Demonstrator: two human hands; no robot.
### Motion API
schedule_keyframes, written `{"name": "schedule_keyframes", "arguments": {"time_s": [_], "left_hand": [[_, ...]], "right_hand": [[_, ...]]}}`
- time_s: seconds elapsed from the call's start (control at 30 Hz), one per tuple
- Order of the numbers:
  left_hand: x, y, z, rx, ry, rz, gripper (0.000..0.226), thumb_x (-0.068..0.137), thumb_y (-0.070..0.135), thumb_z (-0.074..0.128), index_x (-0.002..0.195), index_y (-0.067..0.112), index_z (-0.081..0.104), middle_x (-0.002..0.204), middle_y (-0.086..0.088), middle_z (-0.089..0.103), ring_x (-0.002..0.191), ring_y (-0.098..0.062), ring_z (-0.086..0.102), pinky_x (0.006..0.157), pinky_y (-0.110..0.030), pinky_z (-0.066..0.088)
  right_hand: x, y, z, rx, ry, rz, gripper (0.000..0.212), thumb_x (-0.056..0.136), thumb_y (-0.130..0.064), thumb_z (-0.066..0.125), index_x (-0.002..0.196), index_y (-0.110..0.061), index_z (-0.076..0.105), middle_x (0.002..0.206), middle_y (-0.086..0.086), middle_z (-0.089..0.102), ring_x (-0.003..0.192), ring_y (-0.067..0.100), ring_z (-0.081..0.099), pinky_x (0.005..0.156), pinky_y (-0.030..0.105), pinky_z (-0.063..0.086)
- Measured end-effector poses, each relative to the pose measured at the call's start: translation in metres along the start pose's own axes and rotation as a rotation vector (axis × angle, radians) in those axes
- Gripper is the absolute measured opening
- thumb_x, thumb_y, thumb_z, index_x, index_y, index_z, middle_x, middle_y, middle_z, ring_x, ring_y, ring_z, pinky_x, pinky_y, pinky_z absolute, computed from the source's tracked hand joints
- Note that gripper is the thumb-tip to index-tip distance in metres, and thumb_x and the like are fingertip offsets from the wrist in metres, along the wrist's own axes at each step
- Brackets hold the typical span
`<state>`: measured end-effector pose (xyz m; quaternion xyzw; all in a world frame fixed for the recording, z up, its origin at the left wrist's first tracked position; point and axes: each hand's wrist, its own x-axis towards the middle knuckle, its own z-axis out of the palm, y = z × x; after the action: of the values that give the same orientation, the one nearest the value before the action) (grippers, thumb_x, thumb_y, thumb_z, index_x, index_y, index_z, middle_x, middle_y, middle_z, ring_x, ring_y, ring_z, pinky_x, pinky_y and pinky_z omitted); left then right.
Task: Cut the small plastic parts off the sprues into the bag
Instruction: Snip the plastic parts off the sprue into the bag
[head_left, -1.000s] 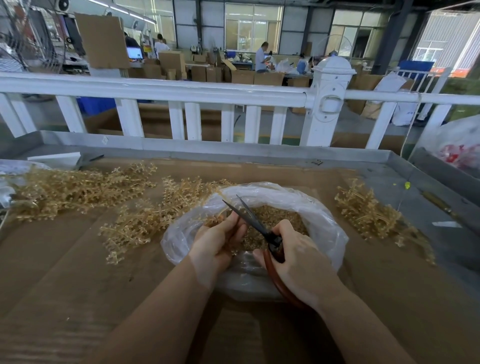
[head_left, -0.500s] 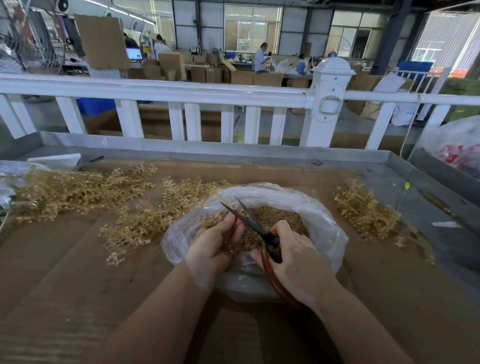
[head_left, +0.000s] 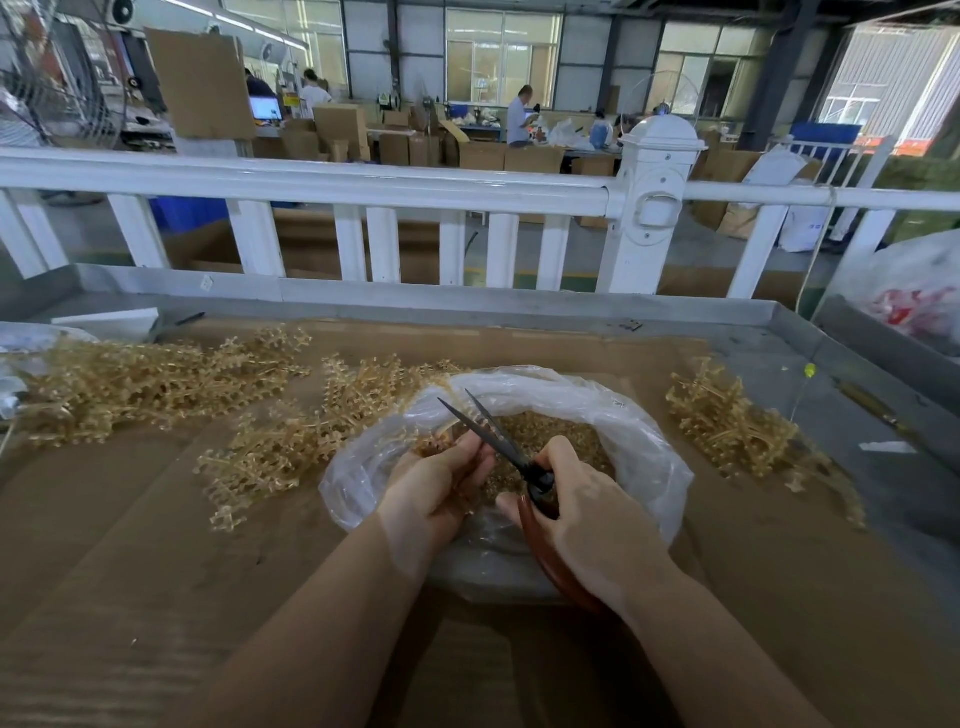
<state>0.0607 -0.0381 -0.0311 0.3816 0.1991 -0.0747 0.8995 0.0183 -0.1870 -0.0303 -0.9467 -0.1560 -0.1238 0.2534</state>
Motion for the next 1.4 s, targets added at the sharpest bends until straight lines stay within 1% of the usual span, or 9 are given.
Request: {"name": "schedule_keyframes", "arguments": {"time_s": [0.23, 0.4, 0.6, 0.8, 0.97, 1.07, 1.2, 1.27, 1.4], "left_hand": [[0.004, 0.001, -0.002, -0.001, 0.0, -0.027, 0.005, 0.082, -0.007, 0.061, 0.079, -0.003, 0.061, 0.058, -0.009, 0.068, 0.051, -0.013, 0.068, 0.044, -0.021, 0.053], [0.006, 0.001, -0.003, 0.001, -0.006, -0.041, 0.006, 0.083, -0.006, 0.062, 0.079, -0.002, 0.06, 0.056, -0.008, 0.067, 0.051, -0.013, 0.067, 0.044, -0.021, 0.053], [0.007, 0.0, -0.003, 0.018, -0.022, -0.053, 0.003, 0.083, -0.005, 0.062, 0.082, -0.003, 0.06, 0.058, -0.008, 0.067, 0.052, -0.012, 0.067, 0.046, -0.02, 0.054], [0.004, 0.001, -0.006, 0.07, -0.11, -0.076, 0.003, 0.082, -0.004, 0.061, 0.079, -0.002, 0.062, 0.062, -0.009, 0.067, 0.056, -0.014, 0.069, 0.051, -0.022, 0.056], [0.0, 0.001, -0.009, 0.184, -0.217, -0.067, 0.02, 0.081, -0.001, 0.06, 0.1, -0.006, 0.063, 0.077, -0.011, 0.072, 0.065, -0.015, 0.07, 0.063, -0.024, 0.057], [-0.001, 0.001, -0.008, 0.155, -0.223, -0.056, 0.034, 0.087, -0.005, 0.054, 0.121, -0.003, 0.057, 0.104, -0.02, 0.069, 0.077, -0.021, 0.07, 0.067, -0.028, 0.058], [-0.003, 0.005, -0.005, 0.114, -0.224, -0.076, 0.028, 0.088, -0.004, 0.046, 0.112, 0.001, 0.061, 0.089, -0.012, 0.069, 0.078, -0.022, 0.069, 0.069, -0.031, 0.057], [-0.004, 0.008, -0.005, 0.1, -0.229, -0.067, 0.033, 0.082, -0.003, 0.046, 0.109, 0.005, 0.063, 0.088, -0.01, 0.071, 0.082, -0.024, 0.068, 0.076, -0.035, 0.055], [-0.006, 0.011, 0.002, 0.211, -0.123, 0.029, 0.044, 0.072, -0.009, 0.043, 0.099, 0.013, 0.07, 0.08, -0.006, 0.073, 0.071, -0.019, 0.07, 0.068, -0.032, 0.058]], "right_hand": [[0.001, -0.002, 0.001, -0.073, 0.018, 0.009, 0.037, 0.087, -0.059, 0.05, 0.092, -0.027, 0.033, 0.076, -0.012, 0.055, 0.066, 0.009, 0.054, 0.049, 0.015, 0.031], [0.0, -0.003, 0.002, -0.115, 0.017, 0.001, 0.038, 0.088, -0.06, 0.048, 0.095, -0.027, 0.031, 0.076, -0.013, 0.051, 0.074, 0.011, 0.063, 0.056, 0.016, 0.034], [-0.001, -0.002, 0.005, -0.118, 0.05, 0.01, 0.039, 0.086, -0.062, 0.049, 0.093, -0.028, 0.031, 0.073, -0.013, 0.051, 0.073, 0.012, 0.064, 0.05, 0.016, 0.03], [0.0, -0.003, 0.01, -0.058, 0.136, 0.007, 0.037, 0.084, -0.06, 0.053, 0.09, -0.029, 0.034, 0.068, -0.014, 0.049, 0.058, 0.001, 0.044, 0.045, 0.01, 0.029], [0.006, -0.005, 0.009, 0.003, 0.113, 0.004, 0.035, 0.086, -0.057, 0.052, 0.092, -0.027, 0.036, 0.069, -0.013, 0.051, 0.062, 0.005, 0.049, 0.053, 0.014, 0.033], [0.006, -0.004, 0.007, 0.004, 0.109, 0.023, 0.036, 0.086, -0.057, 0.053, 0.093, -0.026, 0.037, 0.072, -0.01, 0.056, 0.063, 0.007, 0.054, 0.059, 0.02, 0.044], [0.004, 0.001, 0.006, 0.039, 0.141, 0.064, 0.037, 0.084, -0.058, 0.054, 0.093, -0.025, 0.039, 0.076, -0.008, 0.061, 0.068, 0.01, 0.059, 0.064, 0.029, 0.05], [0.004, 0.004, 0.004, 0.069, 0.142, 0.081, 0.037, 0.084, -0.058, 0.054, 0.093, -0.025, 0.04, 0.075, -0.01, 0.059, 0.068, 0.008, 0.057, 0.062, 0.024, 0.047], [0.005, 0.007, 0.001, 0.091, 0.11, 0.107, 0.036, 0.083, -0.059, 0.054, 0.092, -0.027, 0.041, 0.072, -0.015, 0.053, 0.066, 0.001, 0.052, 0.055, 0.013, 0.037]]}}
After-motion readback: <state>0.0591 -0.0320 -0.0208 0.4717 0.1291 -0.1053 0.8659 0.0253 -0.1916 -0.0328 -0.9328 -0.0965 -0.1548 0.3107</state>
